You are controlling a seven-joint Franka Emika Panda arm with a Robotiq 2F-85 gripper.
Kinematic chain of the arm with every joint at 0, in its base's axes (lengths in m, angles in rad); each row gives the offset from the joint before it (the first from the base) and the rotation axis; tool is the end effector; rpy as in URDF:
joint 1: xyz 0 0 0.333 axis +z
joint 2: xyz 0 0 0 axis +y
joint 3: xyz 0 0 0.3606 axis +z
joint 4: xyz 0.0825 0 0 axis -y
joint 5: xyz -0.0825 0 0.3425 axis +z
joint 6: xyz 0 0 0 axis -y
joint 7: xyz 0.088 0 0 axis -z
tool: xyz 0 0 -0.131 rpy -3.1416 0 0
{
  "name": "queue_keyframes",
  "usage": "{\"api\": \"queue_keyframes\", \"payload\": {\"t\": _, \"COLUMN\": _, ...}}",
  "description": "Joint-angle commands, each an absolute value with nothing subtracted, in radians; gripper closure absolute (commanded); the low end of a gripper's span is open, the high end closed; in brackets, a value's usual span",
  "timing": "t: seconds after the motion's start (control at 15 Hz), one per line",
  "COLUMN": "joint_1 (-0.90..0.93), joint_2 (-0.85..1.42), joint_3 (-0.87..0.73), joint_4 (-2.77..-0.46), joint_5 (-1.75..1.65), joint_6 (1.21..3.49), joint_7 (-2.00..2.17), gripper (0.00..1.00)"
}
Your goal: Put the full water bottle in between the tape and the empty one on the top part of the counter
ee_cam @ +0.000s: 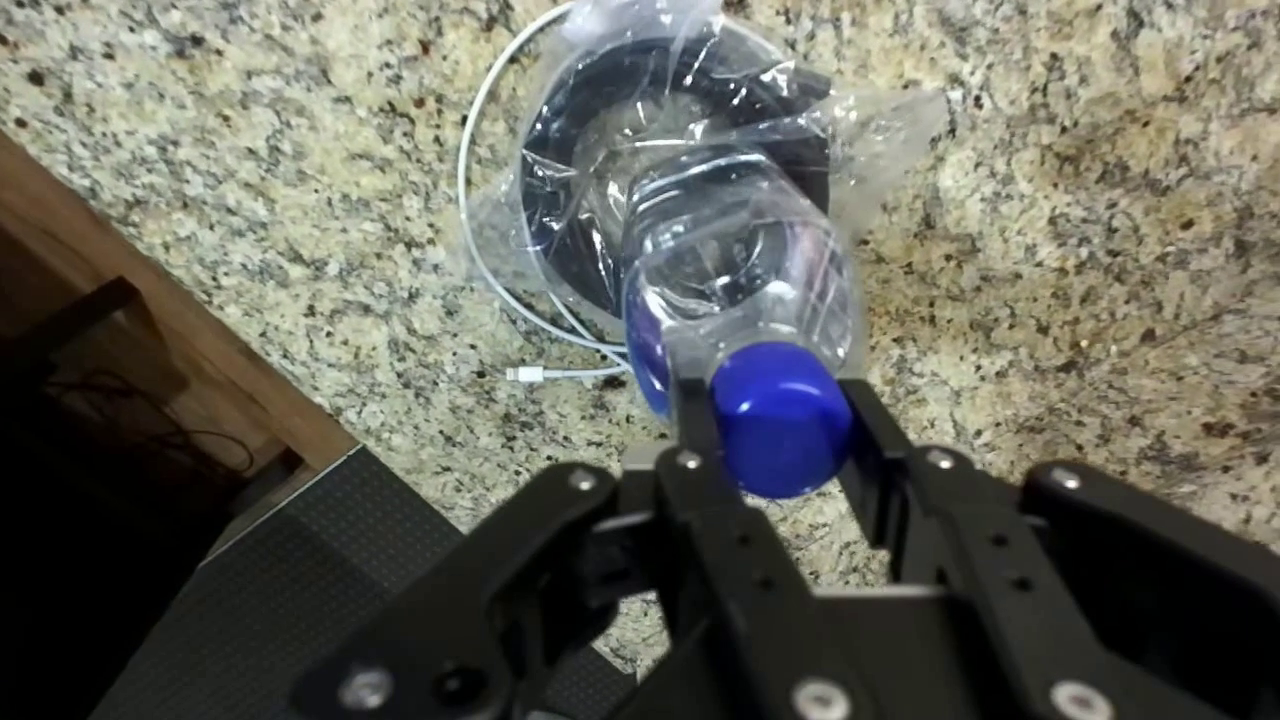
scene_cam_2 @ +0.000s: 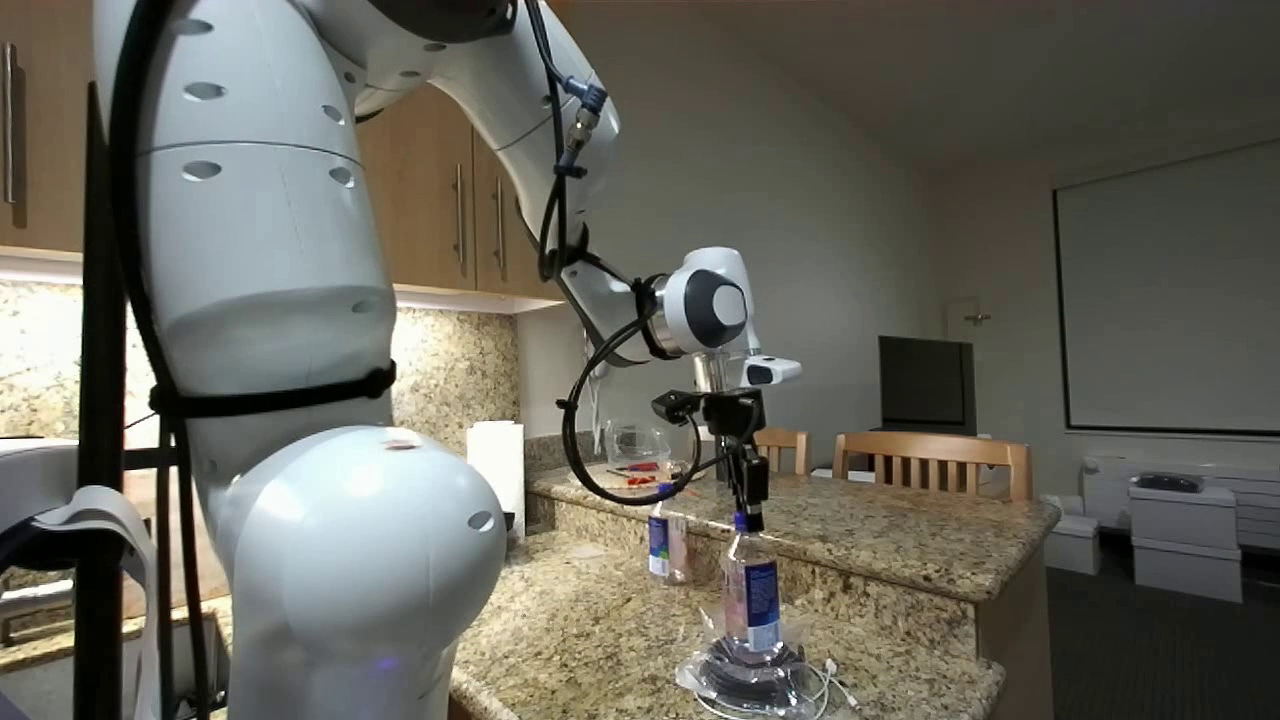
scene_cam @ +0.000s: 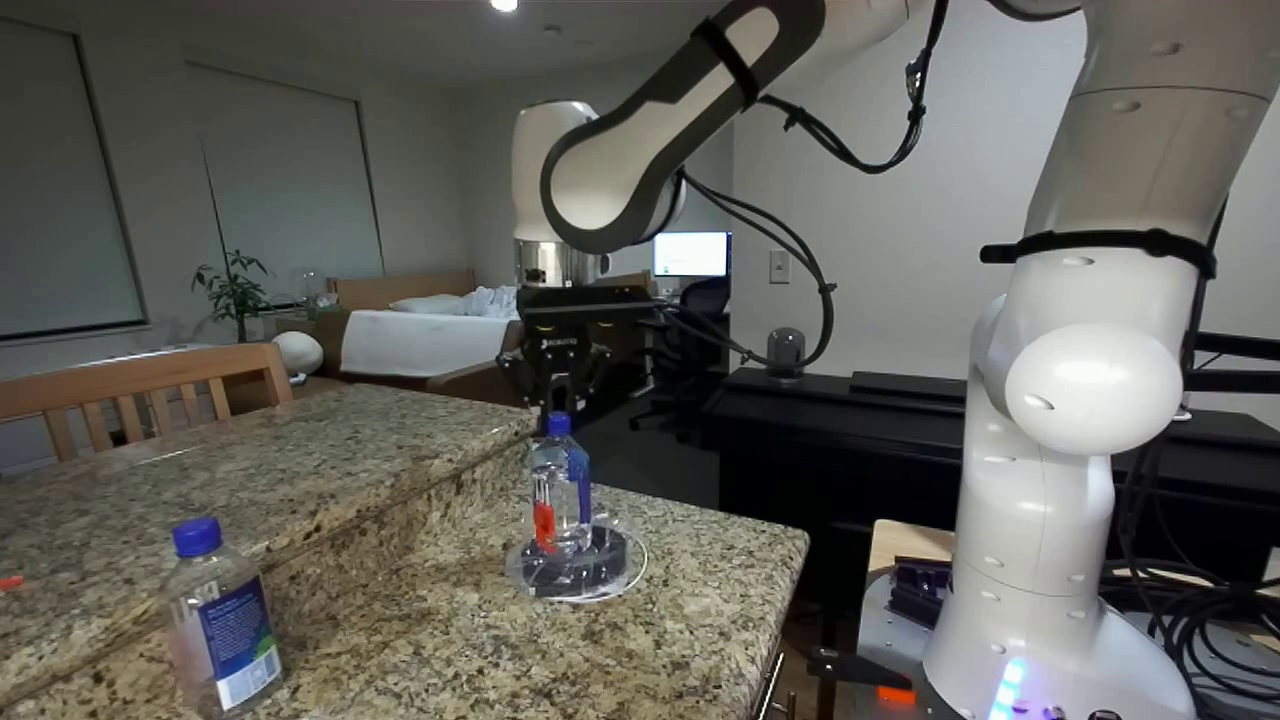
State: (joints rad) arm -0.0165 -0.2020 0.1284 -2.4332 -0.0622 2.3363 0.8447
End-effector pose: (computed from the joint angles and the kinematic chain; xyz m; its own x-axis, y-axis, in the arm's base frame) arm 0.4284 0.0476 0.4362 0.7623 -0.6354 0.1229 -0.6376 -0.7699 -0.0260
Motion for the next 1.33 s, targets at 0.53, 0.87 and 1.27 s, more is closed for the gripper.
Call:
{"api": "queue_keyframes", "payload": {"t": 0.53, "joint_1": -0.011, "joint_2": -0.178, "joint_3": 0.080, "joint_4": -2.422, "joint_5": -0.010, "joint_6": 2.325, "joint_7": 0.820, "gripper": 0.86}}
{"api": "queue_keyframes", "payload": {"t": 0.87, "joint_1": -0.009, "joint_2": -0.172, "joint_3": 0.071, "joint_4": -2.422, "joint_5": 0.002, "joint_6": 2.317, "joint_7": 0.813, "gripper": 0.47}}
{"api": "queue_keyframes", "payload": {"t": 1.27, "joint_1": -0.007, "joint_2": -0.173, "joint_3": 0.067, "joint_4": -2.412, "joint_5": 0.030, "joint_6": 2.303, "joint_7": 0.805, "gripper": 0.11}}
